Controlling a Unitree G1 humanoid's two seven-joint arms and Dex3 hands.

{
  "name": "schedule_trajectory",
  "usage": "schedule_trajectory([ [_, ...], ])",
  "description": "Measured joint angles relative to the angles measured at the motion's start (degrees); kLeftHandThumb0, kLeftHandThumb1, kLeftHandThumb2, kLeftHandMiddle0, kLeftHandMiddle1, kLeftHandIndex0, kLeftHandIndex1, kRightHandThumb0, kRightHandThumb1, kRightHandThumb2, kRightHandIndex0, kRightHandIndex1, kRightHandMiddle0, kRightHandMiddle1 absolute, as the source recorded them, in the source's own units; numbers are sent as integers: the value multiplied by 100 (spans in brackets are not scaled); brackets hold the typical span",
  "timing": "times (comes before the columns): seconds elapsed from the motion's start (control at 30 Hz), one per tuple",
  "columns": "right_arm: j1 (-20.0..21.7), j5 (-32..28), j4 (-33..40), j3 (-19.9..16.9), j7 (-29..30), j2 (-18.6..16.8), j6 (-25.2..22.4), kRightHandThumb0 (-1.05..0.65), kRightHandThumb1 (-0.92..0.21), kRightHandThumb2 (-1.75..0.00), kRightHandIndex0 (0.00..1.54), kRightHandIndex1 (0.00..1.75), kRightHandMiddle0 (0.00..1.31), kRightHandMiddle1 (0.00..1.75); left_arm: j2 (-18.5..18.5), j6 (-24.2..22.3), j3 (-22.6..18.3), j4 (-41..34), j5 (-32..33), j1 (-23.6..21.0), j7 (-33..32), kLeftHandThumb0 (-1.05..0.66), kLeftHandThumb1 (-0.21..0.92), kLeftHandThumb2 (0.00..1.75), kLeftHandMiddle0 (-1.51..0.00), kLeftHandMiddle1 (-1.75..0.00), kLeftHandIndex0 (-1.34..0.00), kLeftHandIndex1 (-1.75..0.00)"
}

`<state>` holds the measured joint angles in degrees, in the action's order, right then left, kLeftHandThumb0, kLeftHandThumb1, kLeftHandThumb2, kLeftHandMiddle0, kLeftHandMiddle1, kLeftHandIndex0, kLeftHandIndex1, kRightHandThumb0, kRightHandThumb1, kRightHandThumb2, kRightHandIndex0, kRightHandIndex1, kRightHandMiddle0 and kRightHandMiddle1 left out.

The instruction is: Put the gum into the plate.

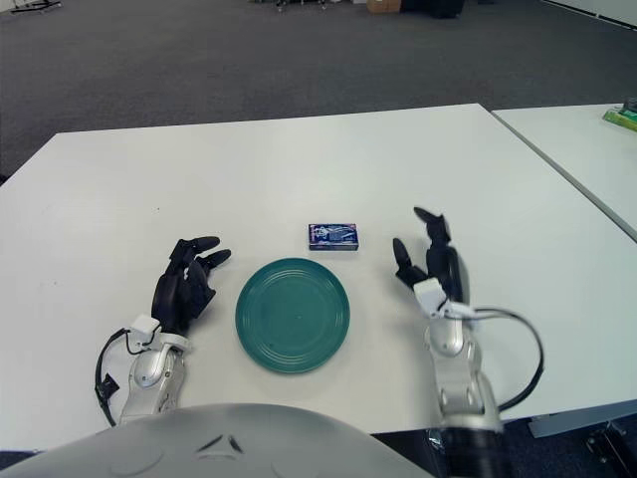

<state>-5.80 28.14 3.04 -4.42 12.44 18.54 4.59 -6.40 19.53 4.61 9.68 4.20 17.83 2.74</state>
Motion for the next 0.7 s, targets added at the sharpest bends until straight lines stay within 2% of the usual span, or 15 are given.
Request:
schedule_trajectory([
  [0.17, 550, 410, 130, 235, -182, 263, -133, -86, -92, -64, 36, 2, 0, 77, 1, 65, 30, 35, 0, -45, -15, -90, 92, 94, -42, -86, -21, -116],
  [0.27, 910, 1008, 246, 646, -602, 494, -350, -85, -92, -60, 36, 2, 0, 73, 1, 71, 43, 55, 0, -69, -27, -90, 92, 94, -42, -86, -21, -116],
  [0.47, 1513, 1819, 322, 1186, -1240, 721, -740, -85, -92, -53, 36, 2, 0, 73, 1, 79, 80, 105, 0, -113, -49, -89, 92, 93, -42, -86, -20, -115],
  [0.7, 1830, 2214, 284, 1708, -1851, 780, -923, -85, -92, -49, 37, 2, 0, 75, 0, 84, 90, 128, 0, -131, -113, -89, 92, 93, -43, -86, -21, -116],
])
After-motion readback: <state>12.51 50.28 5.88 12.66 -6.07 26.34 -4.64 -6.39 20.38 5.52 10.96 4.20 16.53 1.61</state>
